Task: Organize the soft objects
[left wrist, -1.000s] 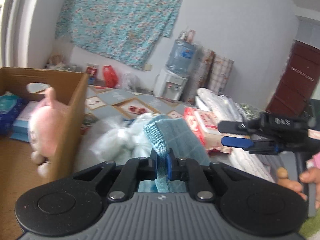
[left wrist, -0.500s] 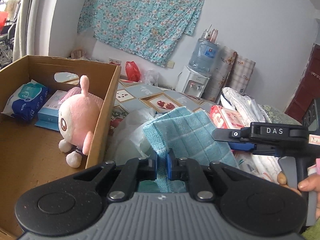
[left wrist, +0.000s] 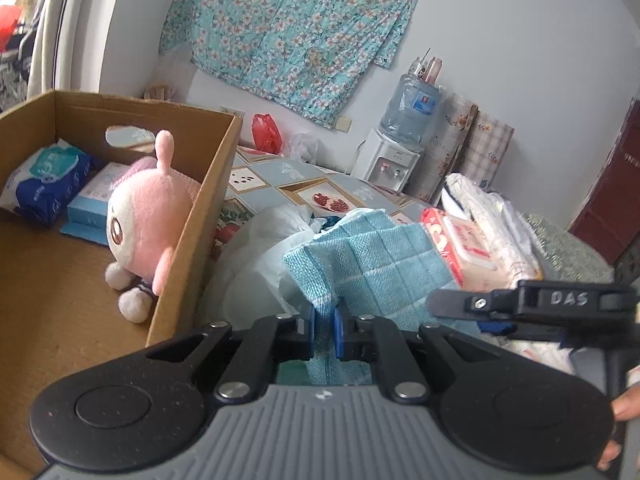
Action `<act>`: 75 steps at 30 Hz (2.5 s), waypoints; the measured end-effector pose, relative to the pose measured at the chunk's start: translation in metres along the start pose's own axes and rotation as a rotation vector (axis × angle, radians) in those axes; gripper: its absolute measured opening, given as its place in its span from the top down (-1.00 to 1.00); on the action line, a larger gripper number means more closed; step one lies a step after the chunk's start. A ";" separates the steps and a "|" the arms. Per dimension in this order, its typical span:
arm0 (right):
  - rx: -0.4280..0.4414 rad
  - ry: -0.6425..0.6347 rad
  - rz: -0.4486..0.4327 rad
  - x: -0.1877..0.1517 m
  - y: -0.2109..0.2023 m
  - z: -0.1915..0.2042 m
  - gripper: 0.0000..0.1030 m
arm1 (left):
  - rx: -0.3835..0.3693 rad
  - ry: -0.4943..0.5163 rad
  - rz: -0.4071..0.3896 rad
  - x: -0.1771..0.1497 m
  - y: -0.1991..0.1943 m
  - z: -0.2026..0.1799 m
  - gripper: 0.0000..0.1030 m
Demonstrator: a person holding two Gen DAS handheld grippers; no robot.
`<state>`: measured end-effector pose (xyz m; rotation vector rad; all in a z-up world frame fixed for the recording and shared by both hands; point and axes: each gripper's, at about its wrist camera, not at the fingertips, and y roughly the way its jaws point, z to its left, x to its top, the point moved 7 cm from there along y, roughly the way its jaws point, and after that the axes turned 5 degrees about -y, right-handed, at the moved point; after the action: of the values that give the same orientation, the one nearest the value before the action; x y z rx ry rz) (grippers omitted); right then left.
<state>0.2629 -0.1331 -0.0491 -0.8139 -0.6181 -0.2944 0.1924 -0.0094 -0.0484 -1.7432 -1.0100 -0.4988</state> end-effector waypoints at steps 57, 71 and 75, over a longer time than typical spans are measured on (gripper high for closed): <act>-0.054 -0.638 -0.018 -0.053 -0.004 0.110 -0.43 | -0.477 -0.362 0.227 0.012 0.021 -0.015 -0.25; 0.125 -0.360 -0.042 -0.044 -0.023 0.074 -0.59 | -0.522 -0.370 0.271 0.006 0.026 -0.031 -0.39; 0.085 -0.376 -0.040 -0.048 -0.020 0.072 -0.28 | -0.524 -0.373 0.282 0.005 0.029 -0.031 -0.39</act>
<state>0.1866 -0.0917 -0.0290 -0.7814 -0.9930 -0.1500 0.2229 -0.0397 -0.0490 -2.4737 -0.9103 -0.2722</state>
